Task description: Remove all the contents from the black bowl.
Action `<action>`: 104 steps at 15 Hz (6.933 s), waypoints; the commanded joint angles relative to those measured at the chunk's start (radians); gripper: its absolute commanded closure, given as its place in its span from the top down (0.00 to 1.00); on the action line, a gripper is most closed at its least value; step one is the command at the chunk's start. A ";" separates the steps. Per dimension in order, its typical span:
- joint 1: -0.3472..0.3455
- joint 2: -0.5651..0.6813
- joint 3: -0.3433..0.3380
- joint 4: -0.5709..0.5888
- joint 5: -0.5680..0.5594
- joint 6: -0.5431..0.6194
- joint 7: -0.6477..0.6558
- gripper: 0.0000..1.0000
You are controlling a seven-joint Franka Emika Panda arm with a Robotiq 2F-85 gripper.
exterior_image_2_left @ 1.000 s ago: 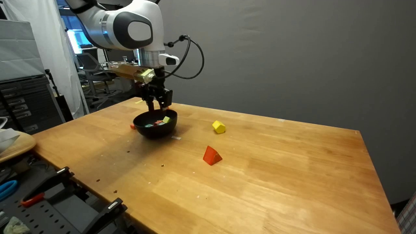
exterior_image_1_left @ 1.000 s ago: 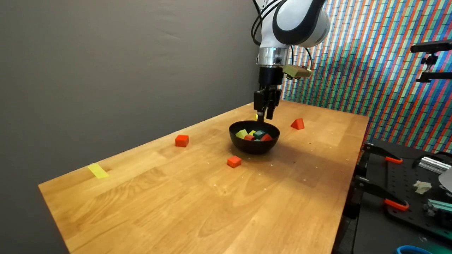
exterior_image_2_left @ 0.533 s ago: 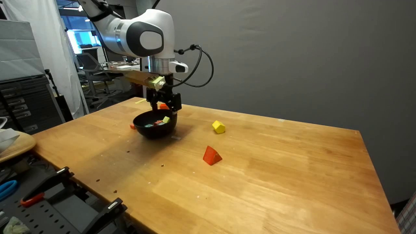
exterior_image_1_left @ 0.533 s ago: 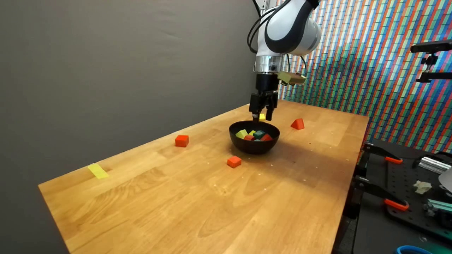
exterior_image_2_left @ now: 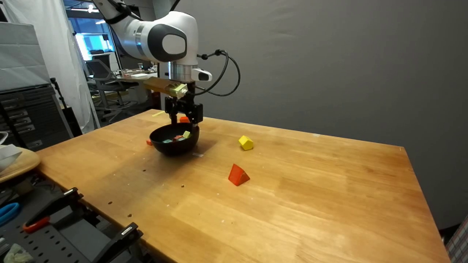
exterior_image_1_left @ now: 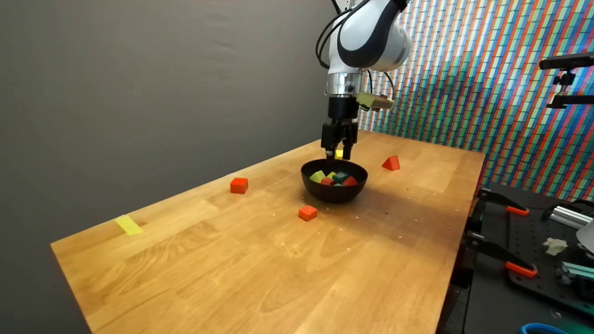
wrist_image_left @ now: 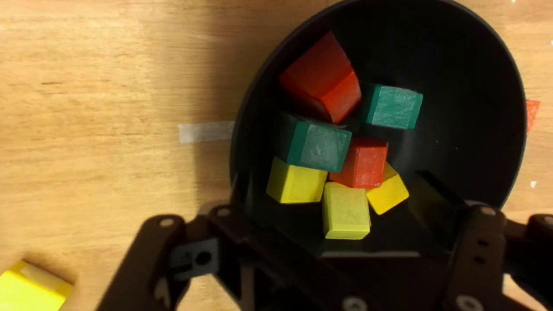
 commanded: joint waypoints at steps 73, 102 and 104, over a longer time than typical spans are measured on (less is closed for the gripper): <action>0.254 0.156 -0.142 0.113 -0.383 0.036 0.893 0.23; -1.081 -0.186 0.957 -0.441 -0.121 0.543 -0.229 0.23; -1.114 -0.203 1.021 -0.363 -0.110 0.418 -0.269 0.23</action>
